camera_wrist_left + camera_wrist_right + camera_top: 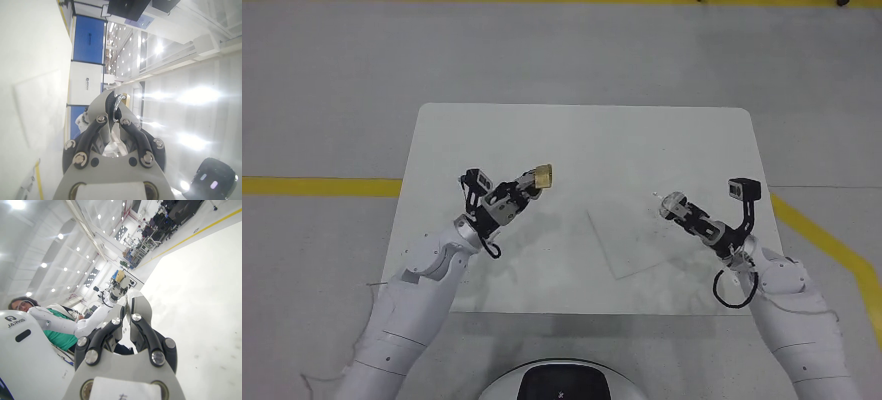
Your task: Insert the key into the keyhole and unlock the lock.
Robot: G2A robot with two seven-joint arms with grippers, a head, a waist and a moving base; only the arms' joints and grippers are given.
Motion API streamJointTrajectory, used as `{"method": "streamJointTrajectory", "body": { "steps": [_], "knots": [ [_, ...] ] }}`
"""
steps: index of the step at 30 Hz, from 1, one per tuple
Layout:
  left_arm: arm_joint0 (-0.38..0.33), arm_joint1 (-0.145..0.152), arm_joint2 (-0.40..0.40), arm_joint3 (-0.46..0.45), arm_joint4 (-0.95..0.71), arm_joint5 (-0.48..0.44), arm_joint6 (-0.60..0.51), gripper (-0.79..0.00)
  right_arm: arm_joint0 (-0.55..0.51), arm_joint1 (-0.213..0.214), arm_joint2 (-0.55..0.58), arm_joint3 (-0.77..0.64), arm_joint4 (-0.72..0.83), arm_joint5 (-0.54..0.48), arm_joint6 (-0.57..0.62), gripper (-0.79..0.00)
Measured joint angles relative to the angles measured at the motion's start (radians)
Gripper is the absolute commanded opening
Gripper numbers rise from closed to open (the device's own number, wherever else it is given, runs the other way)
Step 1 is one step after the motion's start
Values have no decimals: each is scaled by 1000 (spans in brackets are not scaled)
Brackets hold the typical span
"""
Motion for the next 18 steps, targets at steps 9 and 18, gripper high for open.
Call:
{"method": "streamJointTrajectory", "body": {
  "steps": [9, 18],
  "knots": [
    [-115, -61, 235, 41, -126, 126, -69, -785, 12, -29, -38, 13, -56, 8, -238, -785],
    [-196, -97, 328, 113, -79, 60, -81, -785, 17, -49, -72, 2, -123, 31, -337, -785]
  ]
}}
